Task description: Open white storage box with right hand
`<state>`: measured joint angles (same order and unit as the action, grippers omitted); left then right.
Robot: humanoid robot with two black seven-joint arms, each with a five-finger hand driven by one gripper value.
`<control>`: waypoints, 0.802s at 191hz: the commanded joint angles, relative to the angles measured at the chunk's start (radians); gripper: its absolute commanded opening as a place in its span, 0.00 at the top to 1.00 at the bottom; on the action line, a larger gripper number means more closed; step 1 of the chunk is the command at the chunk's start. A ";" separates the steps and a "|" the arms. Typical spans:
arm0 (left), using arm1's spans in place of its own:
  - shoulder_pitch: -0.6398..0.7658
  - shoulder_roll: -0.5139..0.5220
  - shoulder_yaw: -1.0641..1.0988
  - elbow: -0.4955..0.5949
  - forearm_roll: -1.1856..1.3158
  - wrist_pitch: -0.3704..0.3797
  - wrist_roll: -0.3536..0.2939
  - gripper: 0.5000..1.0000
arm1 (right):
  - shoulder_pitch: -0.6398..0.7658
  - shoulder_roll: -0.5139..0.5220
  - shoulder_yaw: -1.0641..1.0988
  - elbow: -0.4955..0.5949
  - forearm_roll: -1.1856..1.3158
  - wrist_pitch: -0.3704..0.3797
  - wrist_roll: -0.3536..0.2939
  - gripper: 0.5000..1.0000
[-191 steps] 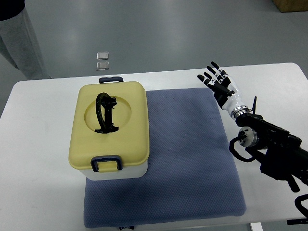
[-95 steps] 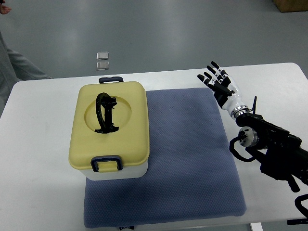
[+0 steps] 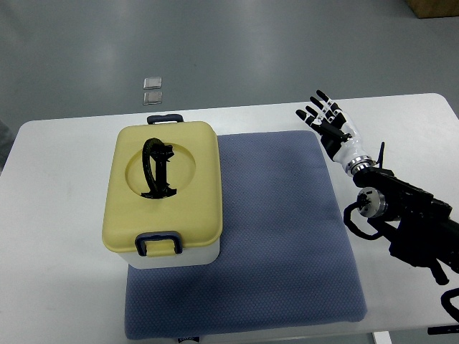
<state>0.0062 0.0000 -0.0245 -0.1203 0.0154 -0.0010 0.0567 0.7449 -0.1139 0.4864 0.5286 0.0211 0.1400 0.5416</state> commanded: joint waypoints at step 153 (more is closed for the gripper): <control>0.001 0.000 0.000 0.001 0.000 -0.001 0.000 0.00 | 0.387 -0.190 -0.032 0.122 -0.618 0.070 -0.011 0.17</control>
<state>0.0066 0.0000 -0.0246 -0.1203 0.0154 -0.0010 0.0567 1.0679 -0.2712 0.4620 0.5922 -0.4482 0.1790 0.5313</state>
